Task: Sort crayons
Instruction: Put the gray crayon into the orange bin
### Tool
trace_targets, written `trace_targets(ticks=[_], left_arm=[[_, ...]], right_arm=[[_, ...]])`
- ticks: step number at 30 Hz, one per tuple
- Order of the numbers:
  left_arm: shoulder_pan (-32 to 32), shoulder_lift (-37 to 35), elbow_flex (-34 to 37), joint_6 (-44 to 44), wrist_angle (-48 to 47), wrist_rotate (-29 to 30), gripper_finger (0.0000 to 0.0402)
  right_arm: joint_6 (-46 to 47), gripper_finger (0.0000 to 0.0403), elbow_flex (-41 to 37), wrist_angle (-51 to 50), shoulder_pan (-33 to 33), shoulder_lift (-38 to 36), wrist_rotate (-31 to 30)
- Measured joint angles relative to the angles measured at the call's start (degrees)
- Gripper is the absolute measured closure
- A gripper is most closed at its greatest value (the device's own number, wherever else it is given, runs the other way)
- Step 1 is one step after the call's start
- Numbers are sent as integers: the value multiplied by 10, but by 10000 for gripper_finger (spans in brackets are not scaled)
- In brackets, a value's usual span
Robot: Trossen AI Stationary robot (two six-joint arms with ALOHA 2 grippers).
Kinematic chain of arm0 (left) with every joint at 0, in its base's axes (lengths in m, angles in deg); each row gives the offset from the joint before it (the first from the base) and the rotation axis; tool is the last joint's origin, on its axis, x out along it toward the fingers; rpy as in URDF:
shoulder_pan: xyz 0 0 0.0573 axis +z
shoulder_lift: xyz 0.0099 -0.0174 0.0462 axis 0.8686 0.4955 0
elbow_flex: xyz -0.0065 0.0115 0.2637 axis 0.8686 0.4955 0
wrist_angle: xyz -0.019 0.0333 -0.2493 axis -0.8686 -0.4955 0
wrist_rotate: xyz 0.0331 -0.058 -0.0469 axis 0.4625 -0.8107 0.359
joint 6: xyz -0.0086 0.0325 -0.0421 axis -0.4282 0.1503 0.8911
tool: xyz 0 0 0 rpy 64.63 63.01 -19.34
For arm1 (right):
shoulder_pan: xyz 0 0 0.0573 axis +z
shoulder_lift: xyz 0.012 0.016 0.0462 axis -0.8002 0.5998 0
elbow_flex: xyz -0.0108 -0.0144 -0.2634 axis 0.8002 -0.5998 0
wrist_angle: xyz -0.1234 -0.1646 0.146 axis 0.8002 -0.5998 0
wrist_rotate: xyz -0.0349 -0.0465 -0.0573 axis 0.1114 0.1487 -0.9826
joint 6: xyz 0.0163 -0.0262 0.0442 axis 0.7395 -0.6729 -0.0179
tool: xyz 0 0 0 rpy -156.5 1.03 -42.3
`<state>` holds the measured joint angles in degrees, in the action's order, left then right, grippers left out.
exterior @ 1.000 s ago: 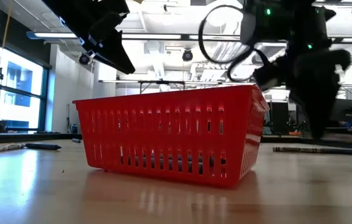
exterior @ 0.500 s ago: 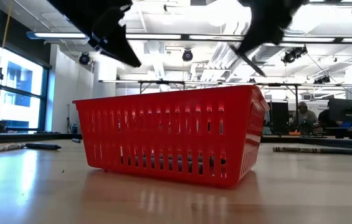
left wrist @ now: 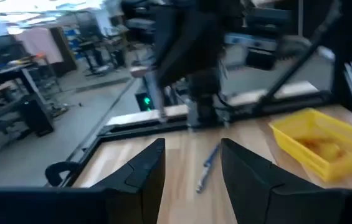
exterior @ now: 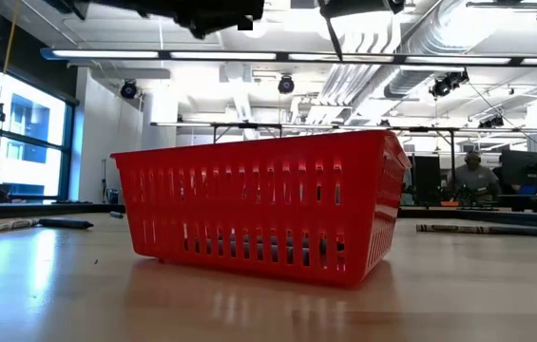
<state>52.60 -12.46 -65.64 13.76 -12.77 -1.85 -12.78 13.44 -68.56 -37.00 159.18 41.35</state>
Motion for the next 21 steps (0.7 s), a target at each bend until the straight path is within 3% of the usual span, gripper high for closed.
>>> trace_targets(ticks=[7,12,21], left_arm=[[18,13,21,24,84,1,261],[18,48,21,24,136,-34,261],[18,63,20,24,173,-31,261]], right_arm=[[-50,402,0,95,0,8,30],[-89,402,0,167,0,37,53],[-91,402,0,210,-12,60,101]])
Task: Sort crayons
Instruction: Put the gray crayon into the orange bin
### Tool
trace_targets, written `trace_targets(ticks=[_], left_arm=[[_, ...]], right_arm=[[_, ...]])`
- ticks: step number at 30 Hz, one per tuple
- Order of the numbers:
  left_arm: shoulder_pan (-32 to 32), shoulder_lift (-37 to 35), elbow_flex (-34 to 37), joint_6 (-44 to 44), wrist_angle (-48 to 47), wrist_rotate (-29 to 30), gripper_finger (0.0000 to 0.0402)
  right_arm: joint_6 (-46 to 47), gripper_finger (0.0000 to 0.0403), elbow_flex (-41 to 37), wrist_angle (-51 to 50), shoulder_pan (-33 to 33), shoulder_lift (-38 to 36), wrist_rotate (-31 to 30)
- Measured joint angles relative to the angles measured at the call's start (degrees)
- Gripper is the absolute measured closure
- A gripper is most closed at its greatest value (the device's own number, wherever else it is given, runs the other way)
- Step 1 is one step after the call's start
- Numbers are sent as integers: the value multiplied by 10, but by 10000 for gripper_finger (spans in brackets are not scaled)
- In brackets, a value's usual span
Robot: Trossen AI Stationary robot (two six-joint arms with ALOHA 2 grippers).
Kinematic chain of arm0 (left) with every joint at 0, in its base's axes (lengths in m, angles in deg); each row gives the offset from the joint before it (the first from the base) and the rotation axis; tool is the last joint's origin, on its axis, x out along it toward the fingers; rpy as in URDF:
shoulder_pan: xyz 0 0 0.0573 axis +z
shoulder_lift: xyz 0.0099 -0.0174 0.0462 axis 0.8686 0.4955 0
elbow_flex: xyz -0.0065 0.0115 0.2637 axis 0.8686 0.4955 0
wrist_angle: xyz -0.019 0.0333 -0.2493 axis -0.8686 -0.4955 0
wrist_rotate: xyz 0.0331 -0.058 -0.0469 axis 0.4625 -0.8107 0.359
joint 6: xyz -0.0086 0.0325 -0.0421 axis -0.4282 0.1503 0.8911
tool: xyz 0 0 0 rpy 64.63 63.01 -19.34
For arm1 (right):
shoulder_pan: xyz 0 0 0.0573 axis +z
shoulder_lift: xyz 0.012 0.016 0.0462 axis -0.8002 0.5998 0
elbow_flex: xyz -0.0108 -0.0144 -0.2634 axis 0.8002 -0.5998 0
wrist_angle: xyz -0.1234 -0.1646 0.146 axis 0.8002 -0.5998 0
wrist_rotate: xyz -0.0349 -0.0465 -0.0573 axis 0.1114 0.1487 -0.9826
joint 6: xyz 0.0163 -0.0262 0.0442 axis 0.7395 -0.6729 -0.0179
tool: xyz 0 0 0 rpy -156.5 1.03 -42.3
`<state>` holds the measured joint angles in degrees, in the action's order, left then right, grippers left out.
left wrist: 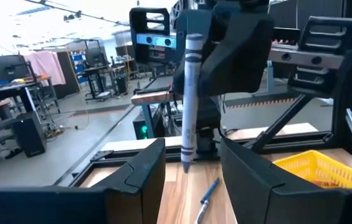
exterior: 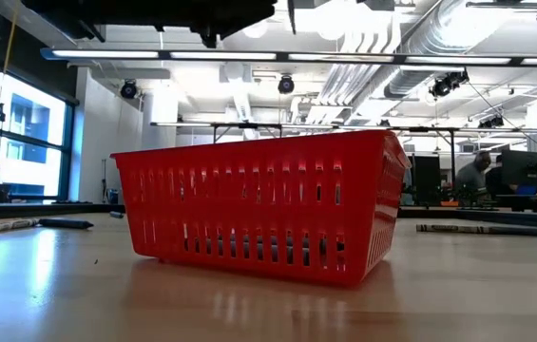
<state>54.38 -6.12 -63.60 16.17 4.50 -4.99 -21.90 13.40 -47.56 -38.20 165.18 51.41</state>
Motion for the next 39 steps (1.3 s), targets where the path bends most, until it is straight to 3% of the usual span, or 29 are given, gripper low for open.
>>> trace_targets(ticks=[6,17,21,26,30,35,39], left_arm=[[0,0,0,2,6,0,260],[-1,0,-6,2,14,-19,266],[-1,0,-6,1,10,-19,302],[-1,0,-6,0,8,-19,386],[-1,0,-6,0,8,-17,391],[-1,0,-6,2,4,-14,396],[-1,-4,-7,12,-5,-12,398]], right_arm=[[-9,402,0,53,-8,28,44],[-15,402,0,104,-23,50,69],[-28,402,0,115,-23,50,69],[-28,402,0,116,-23,50,70],[-28,401,0,113,-23,50,69],[-28,361,0,92,-23,46,69],[-14,304,8,2,-23,22,60]])
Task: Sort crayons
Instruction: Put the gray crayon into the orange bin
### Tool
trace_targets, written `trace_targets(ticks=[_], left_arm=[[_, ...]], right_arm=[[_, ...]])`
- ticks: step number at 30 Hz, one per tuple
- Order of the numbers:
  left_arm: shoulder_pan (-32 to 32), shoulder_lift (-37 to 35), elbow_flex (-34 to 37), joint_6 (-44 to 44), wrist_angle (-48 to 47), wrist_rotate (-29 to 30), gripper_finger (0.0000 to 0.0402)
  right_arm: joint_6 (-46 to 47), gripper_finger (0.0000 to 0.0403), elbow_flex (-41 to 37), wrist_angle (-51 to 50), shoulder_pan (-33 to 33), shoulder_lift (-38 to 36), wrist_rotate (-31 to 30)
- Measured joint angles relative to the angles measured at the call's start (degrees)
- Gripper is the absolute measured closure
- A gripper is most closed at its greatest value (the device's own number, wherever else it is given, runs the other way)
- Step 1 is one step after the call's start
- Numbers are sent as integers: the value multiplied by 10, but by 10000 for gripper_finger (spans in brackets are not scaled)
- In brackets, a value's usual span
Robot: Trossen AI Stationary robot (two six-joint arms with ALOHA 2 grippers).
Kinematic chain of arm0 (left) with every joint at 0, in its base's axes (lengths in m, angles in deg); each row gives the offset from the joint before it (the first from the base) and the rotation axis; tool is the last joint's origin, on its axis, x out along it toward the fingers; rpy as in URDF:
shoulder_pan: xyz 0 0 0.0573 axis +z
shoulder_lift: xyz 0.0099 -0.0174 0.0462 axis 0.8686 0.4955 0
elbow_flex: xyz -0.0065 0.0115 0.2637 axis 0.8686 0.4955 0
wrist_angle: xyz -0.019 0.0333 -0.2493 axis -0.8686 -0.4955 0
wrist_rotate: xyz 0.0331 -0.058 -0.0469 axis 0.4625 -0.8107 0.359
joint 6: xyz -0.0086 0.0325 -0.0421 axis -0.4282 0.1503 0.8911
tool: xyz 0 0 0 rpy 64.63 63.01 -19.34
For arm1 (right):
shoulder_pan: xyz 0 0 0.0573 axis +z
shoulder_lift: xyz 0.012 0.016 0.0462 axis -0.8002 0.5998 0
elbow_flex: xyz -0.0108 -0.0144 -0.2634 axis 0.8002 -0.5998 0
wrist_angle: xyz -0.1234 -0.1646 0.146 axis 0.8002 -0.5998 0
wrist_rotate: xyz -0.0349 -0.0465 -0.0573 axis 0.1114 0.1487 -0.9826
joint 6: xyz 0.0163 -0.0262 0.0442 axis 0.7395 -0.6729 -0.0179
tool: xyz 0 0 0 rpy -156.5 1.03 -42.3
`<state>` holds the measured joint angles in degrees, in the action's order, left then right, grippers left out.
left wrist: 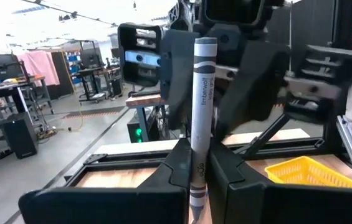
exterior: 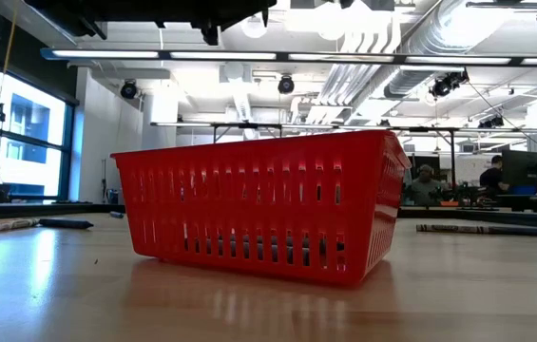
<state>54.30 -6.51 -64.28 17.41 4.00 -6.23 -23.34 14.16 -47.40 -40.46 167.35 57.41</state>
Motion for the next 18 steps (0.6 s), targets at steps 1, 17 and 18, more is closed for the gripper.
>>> trace_targets(ticks=[1,17,18], left_arm=[[0,0,0,3,0,0,398],[-38,-170,0,225,-369,29,388],[-40,-184,-9,249,-402,29,388]], right_arm=[[10,290,5,-23,1,-6,-5],[247,246,33,-412,31,-60,-41],[256,249,33,-426,31,-60,-41]])
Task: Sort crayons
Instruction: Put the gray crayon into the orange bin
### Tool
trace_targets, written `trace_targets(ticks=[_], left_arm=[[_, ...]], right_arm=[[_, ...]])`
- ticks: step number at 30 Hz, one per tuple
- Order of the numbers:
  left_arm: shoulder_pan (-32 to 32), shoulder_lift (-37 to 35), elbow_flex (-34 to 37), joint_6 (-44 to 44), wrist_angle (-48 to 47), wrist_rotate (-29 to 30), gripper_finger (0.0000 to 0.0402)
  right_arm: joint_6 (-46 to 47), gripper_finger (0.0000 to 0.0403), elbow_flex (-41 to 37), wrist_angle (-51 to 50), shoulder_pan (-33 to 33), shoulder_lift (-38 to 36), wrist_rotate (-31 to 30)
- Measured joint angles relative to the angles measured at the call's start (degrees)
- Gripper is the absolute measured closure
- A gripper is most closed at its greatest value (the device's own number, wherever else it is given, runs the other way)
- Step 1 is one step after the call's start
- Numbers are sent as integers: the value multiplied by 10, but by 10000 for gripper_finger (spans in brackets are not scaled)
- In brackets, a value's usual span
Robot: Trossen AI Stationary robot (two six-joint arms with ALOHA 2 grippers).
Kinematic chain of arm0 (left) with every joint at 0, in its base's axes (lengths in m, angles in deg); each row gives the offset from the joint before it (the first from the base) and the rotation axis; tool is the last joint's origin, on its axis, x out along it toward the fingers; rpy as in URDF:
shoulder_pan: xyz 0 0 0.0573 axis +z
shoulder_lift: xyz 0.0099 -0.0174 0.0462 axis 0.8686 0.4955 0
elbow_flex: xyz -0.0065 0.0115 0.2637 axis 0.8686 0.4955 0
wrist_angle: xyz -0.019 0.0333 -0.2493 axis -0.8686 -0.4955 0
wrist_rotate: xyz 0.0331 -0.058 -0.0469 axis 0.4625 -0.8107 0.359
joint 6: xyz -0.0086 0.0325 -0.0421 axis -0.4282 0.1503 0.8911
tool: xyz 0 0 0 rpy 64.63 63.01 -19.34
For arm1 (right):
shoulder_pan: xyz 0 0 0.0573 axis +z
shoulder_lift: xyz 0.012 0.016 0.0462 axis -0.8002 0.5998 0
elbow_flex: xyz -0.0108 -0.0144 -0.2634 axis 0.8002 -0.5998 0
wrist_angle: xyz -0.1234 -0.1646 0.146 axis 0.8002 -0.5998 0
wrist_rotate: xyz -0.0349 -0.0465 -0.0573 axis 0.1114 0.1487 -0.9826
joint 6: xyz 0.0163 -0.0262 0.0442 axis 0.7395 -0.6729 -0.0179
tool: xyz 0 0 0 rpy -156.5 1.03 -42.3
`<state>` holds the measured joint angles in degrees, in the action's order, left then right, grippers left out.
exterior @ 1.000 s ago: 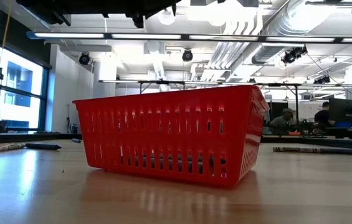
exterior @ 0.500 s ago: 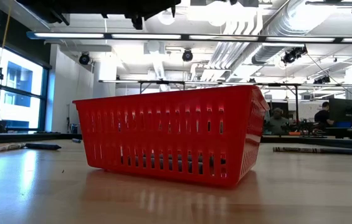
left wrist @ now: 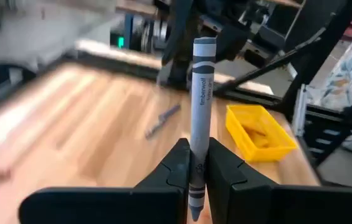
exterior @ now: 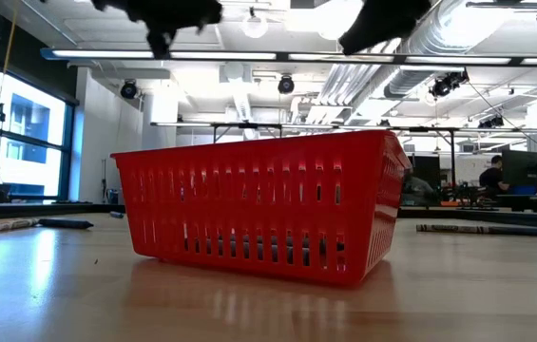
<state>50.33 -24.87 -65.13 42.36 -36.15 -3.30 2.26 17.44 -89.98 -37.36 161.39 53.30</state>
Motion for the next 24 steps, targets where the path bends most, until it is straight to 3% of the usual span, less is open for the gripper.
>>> trace_targets(ticks=[6,10,14,24], left_arm=[[-32,-28,-66,215,-296,23,387],[-87,-1,-84,370,-399,30,386],[-158,34,-98,513,-411,10,386],[-268,109,-174,728,-488,-45,386]], right_arm=[[18,263,0,-49,0,0,1],[4,264,0,-56,0,0,1],[-19,264,0,-59,0,0,1],[-36,264,-1,-70,0,0,1]])
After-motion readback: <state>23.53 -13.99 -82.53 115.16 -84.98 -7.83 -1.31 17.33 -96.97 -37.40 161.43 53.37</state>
